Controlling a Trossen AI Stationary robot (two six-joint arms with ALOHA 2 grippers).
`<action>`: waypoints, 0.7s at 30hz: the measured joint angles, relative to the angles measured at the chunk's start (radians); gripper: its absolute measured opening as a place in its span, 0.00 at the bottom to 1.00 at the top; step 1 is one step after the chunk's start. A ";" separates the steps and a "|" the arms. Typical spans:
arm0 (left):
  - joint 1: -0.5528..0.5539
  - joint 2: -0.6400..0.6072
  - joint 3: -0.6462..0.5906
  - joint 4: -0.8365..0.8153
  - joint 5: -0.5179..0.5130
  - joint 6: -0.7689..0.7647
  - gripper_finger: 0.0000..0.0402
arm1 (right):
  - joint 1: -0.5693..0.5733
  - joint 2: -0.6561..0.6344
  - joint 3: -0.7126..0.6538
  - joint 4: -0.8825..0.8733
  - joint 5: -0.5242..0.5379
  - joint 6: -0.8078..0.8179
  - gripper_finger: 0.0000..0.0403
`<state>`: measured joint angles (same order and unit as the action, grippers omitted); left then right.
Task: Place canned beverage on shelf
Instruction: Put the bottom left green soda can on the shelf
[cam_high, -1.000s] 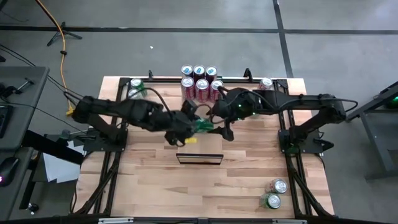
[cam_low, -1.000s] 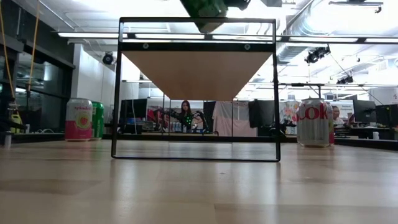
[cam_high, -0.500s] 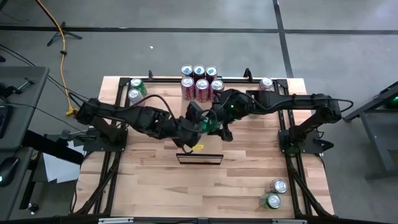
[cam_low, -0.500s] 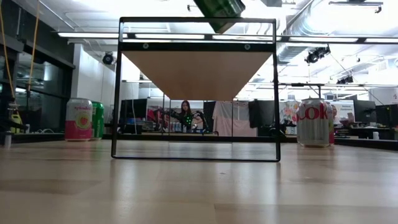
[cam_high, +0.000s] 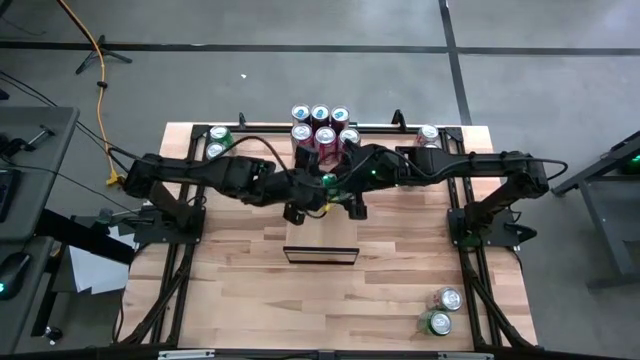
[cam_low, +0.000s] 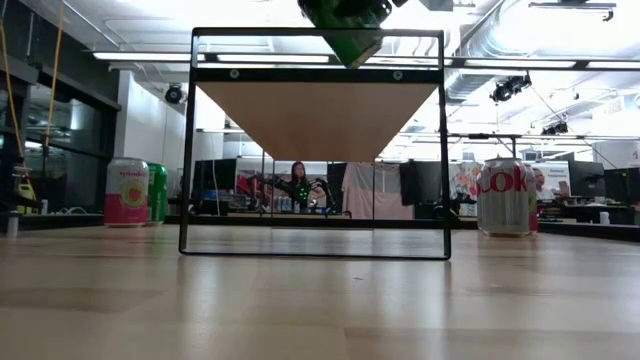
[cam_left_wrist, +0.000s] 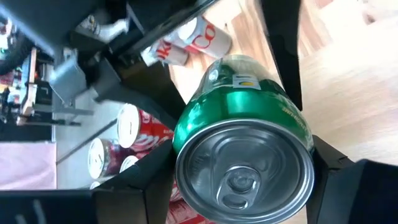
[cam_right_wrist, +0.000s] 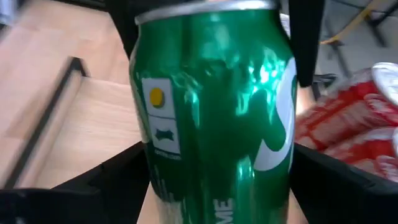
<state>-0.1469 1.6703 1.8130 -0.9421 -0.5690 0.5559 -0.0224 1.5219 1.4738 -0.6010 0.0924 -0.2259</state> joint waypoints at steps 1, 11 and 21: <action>0.006 0.000 0.000 -0.003 -0.001 -0.001 0.49 | 0.000 0.000 0.000 0.001 0.020 -0.003 0.82; 0.031 -0.016 0.050 -0.061 0.043 -0.134 0.47 | -0.001 0.008 0.001 0.008 0.067 -0.045 0.82; 0.068 -0.022 0.127 -0.174 0.090 -0.421 0.47 | 0.018 0.039 0.000 0.127 0.194 -0.045 0.82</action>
<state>-0.0789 1.6485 1.9400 -1.1165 -0.4788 0.1349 -0.0048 1.5608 1.4742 -0.4739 0.2868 -0.2710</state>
